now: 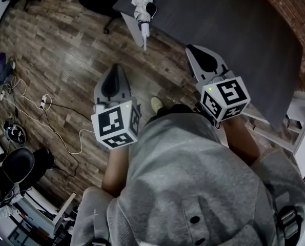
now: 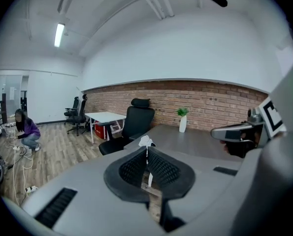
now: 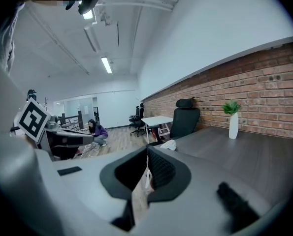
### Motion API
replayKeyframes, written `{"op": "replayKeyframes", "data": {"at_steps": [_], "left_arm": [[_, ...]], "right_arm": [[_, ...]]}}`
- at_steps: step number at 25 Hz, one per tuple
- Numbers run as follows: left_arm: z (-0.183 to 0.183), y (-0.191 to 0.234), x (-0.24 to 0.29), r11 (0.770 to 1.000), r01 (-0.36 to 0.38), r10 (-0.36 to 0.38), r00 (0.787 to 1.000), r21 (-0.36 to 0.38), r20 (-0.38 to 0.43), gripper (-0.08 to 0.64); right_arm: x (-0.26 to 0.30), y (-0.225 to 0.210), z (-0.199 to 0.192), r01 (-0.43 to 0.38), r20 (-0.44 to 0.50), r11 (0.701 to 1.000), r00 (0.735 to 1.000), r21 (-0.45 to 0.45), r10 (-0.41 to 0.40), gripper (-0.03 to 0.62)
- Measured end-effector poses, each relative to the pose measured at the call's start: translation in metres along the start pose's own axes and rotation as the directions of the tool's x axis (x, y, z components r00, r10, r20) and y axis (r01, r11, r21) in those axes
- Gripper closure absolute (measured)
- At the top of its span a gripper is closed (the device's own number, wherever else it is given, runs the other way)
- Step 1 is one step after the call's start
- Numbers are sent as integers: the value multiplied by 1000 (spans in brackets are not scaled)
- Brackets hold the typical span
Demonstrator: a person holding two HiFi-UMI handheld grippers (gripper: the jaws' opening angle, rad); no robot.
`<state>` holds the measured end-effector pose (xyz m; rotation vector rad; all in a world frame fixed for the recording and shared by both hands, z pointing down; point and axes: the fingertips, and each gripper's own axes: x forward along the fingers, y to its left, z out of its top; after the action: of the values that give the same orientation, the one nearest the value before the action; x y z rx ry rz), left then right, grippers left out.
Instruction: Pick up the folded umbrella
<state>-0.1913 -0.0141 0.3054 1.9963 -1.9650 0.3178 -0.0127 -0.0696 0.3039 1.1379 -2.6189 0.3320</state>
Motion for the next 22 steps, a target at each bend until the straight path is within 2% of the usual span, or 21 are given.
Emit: {"op": "replayKeyframes", "data": {"at_steps": [8,22], "left_arm": [[6,1,2,1000,-1,1,1000,9,4,541],[11,-14,14,998,54,-54,998,13,22,541]], "right_arm": [[5,-4,9,5,24,1000,1000,-5,-4,568],[-6,-21,10,64,35,998,997,2,-64,568]]}}
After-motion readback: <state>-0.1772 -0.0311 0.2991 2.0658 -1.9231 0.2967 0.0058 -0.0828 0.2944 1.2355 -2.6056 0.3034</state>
